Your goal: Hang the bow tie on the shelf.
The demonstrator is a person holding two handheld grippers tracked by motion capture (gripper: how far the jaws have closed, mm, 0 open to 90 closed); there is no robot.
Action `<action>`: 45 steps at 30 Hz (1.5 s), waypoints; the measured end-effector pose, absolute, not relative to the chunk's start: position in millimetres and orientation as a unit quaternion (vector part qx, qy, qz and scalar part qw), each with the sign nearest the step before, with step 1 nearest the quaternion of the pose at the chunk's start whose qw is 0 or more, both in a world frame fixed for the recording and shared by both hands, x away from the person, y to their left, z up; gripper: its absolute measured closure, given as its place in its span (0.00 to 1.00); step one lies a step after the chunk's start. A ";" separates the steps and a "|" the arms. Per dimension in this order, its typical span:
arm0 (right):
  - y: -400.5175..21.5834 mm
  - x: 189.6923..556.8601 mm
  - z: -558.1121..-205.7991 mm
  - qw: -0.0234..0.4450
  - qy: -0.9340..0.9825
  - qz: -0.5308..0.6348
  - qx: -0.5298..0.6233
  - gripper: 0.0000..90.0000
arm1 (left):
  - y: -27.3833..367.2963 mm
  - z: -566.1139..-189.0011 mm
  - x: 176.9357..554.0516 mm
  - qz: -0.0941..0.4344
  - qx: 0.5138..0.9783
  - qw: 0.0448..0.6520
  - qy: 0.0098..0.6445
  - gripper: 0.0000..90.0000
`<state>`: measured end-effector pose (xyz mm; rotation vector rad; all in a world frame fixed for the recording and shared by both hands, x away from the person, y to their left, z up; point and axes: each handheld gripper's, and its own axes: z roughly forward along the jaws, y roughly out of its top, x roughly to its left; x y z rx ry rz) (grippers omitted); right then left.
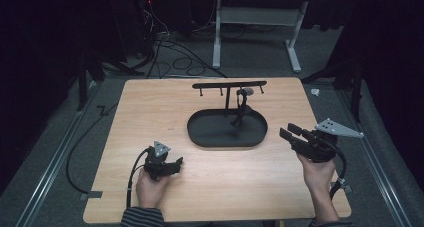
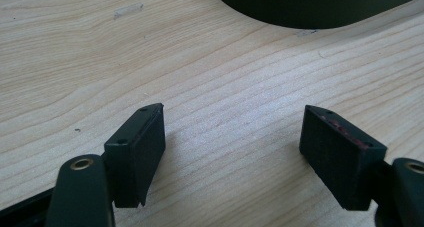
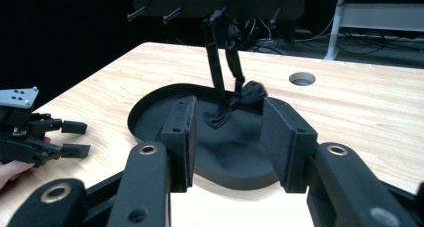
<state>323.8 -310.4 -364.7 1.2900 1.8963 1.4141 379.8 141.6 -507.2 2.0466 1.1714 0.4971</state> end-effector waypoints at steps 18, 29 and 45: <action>-308.8 311.9 -387.1 0.209 0.685 0.513 0.473 0.67 | 141.6 -507.2 379.8 0.193 0.793 0.358 0.454 0.30; -299.1 308.4 -400.0 0.197 0.693 0.510 0.469 0.67 | 141.6 -507.2 379.8 0.193 0.793 0.358 0.454 0.30; -283.6 306.8 -420.1 0.186 0.711 0.493 0.466 0.66 | 141.6 -507.3 379.7 0.193 0.793 0.357 0.453 0.30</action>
